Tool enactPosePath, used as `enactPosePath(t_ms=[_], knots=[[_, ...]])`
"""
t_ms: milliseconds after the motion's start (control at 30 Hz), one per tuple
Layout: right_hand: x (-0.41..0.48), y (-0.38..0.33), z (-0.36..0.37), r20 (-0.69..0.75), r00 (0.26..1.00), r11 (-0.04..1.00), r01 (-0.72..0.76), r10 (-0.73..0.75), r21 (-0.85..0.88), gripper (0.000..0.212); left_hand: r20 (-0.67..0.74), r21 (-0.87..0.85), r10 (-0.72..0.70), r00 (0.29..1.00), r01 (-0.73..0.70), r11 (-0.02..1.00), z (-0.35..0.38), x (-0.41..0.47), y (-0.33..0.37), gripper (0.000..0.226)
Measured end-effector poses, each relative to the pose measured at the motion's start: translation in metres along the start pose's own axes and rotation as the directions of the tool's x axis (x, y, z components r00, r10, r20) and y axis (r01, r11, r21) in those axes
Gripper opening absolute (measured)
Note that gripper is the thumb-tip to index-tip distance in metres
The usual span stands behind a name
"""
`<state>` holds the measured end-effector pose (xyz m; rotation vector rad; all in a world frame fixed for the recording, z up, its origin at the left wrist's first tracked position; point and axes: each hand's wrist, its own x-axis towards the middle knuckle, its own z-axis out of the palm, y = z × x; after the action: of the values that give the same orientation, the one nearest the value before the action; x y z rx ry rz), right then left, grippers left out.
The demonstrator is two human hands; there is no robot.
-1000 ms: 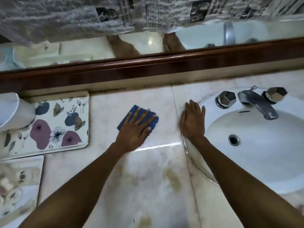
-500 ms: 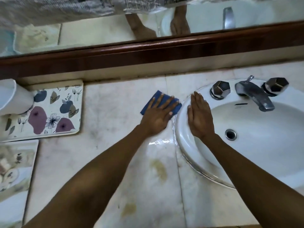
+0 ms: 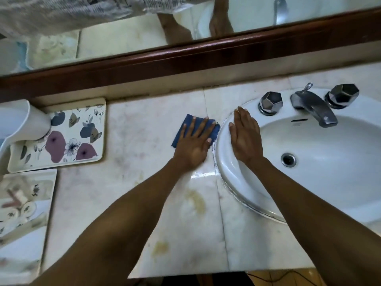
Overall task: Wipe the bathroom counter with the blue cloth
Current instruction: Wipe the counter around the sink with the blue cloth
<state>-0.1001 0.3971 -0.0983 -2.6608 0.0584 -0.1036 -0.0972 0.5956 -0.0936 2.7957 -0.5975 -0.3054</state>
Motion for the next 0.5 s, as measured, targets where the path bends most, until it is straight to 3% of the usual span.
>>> enactPosePath(t_ms=[167,200,267,367,400,500], knots=[[-0.001,-0.002,-0.003,0.054,0.998,1.000,-0.011,0.011,-0.010,0.058,0.030,0.149,0.130,0.991,-0.133,0.980,-0.011,-0.078,-0.063,0.055],[0.000,-0.003,-0.004,0.077,0.997,1.000,-0.011,0.013,-0.026,0.061,0.022,0.151,0.095,0.995,-0.097,0.984,-0.016,-0.070,-0.075,0.055],[0.001,-0.004,-0.004,0.125,0.992,0.999,-0.017,0.023,-0.051,0.064,-0.039,0.087,-0.107,0.994,0.110,0.990,-0.022,-0.041,-0.083,0.054],[0.001,-0.010,-0.006,0.182,0.982,0.997,-0.040,0.051,-0.065,0.070,-0.107,0.007,-0.336,0.936,0.339,0.941,-0.011,-0.017,-0.051,0.055],[0.001,-0.014,-0.007,0.199,0.978,0.996,-0.047,0.060,-0.070,0.072,-0.102,0.009,-0.318,0.942,0.321,0.947,-0.005,-0.022,-0.034,0.055],[0.002,-0.030,-0.005,0.229,0.971,0.996,-0.064,0.075,-0.056,0.074,-0.077,0.047,-0.083,0.994,0.087,0.995,0.014,-0.072,-0.003,0.054]])
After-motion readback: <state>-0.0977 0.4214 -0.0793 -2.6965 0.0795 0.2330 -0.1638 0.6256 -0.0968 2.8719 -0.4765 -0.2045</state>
